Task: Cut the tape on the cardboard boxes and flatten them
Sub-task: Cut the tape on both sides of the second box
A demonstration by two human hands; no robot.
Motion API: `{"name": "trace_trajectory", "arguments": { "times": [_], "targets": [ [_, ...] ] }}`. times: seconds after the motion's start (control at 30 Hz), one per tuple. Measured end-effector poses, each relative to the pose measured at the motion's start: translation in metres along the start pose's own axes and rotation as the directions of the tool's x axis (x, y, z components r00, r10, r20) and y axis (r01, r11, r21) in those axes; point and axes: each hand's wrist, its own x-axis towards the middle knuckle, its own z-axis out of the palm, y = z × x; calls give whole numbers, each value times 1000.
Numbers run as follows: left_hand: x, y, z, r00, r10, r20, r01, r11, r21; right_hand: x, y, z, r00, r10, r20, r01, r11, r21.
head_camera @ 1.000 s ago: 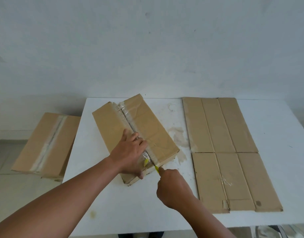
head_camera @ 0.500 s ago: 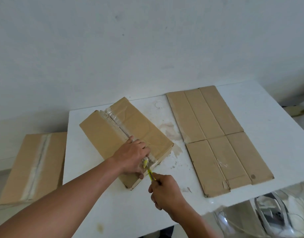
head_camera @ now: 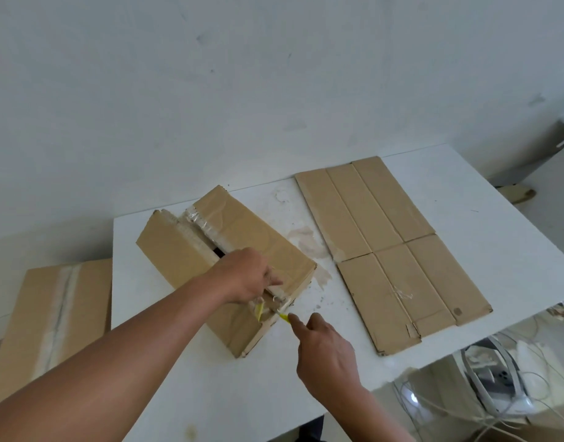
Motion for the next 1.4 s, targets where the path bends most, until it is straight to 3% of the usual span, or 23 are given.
{"name": "trace_trajectory", "arguments": {
  "times": [0.1, 0.23, 0.63, 0.97, 1.4],
  "targets": [
    [19, 14, -3, 998, -31, 63, 10, 949, 314, -1, 0, -4, 998, -56, -35, 54, 997, -61],
    [40, 31, 2, 987, 66, 145, -136, 826, 547, 4, 4, -6, 993, -108, -37, 104, 990, -96],
    [39, 29, 7, 976, 64, 207, -145, 903, 405, 24, 23, -8, 968, -217, -122, 187, 957, -222],
    [36, 29, 13, 981, 50, 185, -110, 938, 328, 38, 23, -20, 975, -220, -10, 216, 962, -168],
    [29, 31, 16, 985, 18, 174, -63, 966, 252, 71, 65, -31, 959, -284, -10, 273, 931, -243]
  ]
}}
